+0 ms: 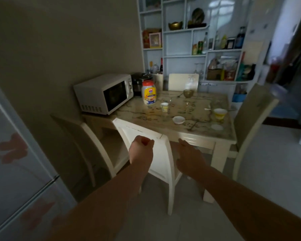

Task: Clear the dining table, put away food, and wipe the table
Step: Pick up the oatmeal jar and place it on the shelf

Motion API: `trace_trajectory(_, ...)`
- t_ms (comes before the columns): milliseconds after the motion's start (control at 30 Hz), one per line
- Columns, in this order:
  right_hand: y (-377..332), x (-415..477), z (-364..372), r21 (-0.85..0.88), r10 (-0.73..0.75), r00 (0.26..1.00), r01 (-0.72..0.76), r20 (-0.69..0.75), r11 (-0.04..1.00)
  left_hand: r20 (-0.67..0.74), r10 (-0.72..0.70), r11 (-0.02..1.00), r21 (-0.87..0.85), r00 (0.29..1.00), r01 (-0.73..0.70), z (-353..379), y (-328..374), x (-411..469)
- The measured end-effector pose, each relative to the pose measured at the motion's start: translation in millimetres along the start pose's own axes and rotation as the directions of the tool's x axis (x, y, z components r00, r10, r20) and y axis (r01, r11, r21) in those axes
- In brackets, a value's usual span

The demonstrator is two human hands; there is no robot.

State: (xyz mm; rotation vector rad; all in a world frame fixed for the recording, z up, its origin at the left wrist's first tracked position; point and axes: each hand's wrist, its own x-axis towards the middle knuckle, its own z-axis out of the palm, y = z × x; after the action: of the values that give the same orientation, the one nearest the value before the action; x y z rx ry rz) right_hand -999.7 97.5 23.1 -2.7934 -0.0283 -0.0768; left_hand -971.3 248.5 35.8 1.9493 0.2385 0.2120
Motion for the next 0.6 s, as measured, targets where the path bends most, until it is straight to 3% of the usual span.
trace_trajectory(200,34,47,-5,0.046,0.138,0.99,-0.138,0.01,0.989,0.095,0.081,0.997,-0.011,0.992,-0.08,47,14,54)
trace_trajectory(267,58,89,-7,0.093,0.241,0.97,-0.239,-0.008,0.967,0.177,0.094,0.995,-0.006,0.98,-0.095,87,23,102)
trace_trajectory(600,143,153,-6,0.188,0.482,0.875,-0.468,-0.033,0.863,0.358,0.151,0.98,0.069,0.921,-0.187,199,41,185)
